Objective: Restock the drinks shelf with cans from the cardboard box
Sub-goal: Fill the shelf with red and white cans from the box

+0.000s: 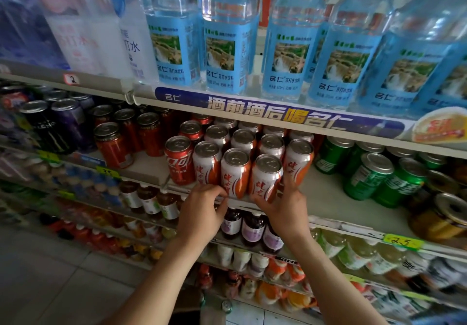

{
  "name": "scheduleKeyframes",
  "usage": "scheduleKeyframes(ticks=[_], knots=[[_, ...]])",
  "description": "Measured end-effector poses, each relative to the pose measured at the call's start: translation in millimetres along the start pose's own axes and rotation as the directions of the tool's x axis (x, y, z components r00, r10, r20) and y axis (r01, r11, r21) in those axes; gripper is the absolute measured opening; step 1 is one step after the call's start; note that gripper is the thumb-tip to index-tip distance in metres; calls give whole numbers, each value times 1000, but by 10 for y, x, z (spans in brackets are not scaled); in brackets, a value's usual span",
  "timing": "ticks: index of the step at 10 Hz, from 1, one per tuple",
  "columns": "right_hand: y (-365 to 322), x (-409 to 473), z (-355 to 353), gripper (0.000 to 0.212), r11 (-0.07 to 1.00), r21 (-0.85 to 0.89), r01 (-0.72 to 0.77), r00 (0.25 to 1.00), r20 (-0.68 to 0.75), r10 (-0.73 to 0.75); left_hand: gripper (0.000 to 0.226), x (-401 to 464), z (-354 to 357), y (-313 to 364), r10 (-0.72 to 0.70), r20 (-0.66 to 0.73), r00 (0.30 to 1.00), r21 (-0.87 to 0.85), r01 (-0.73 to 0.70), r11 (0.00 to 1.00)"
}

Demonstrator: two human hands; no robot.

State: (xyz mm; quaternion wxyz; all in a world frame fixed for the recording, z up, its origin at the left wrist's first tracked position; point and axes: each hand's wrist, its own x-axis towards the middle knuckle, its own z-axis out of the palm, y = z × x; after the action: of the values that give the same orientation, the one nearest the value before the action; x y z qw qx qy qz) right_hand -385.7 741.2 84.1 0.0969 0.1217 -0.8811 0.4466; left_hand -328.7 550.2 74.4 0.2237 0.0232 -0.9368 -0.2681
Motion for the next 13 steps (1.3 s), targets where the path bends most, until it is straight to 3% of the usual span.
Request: scheduleKeyframes(ticks=[1,2,3,4,5,6,7,8,9,10,11,12,13], knots=[[-56,-119,-42,85,999,-16,-30,998,-62,29,9,-28,9,-28,18,21,1000,-1,-18,1000],[-177,-363,-85,64,995,39,92,954,-290,-77,16,-156,-36,-79,29,-32,999,-92,-32,995],[-282,-611,11,31,935,115,336,926,-220,-306,13,-353,-64,-161,-51,-165,985,-176,21,984],[-179,-765,467,10,922,282,266,887,303,-348,6,-767,54,-560,-336,-187,923,-249,287,925],[132,-1058,1158,10,980,185,67,621,762,-186,9,-1627,392,-1214,-740,-32,672,-291,702,650],[509,-1365,1785,16,999,36,14,329,944,-38,14,-2462,586,-1435,-924,57,378,-256,900,352],[991,-1831,2544,16,987,-158,-1,99,983,157,17,-3321,842,-1584,-993,87,74,-233,971,52],[1517,-2328,3363,13,967,-238,89,-17,970,241,17,-4247,1424,-2074,-987,100,-124,-234,962,-144],[2016,-2770,4116,14,947,-304,108,-27,951,308,29,-4631,1785,-2386,-952,201,-229,-238,932,-275],[2585,-3297,5076,32,917,-343,206,-28,934,356,43,-5134,2356,-2952,-940,170,-297,-222,917,-330],[2846,-3670,5855,49,919,-287,271,17,956,294,69,-5383,2710,-3459,-944,88,-319,-214,919,-331],[3096,-4120,6565,59,922,-241,303,16,969,248,94,-5565,3067,-3934,-948,64,-311,-174,932,-317],[3291,-4532,7199,63,945,-188,266,4,981,194,95,-5715,3293,-4238,-960,48,-276,-96,955,-279]])
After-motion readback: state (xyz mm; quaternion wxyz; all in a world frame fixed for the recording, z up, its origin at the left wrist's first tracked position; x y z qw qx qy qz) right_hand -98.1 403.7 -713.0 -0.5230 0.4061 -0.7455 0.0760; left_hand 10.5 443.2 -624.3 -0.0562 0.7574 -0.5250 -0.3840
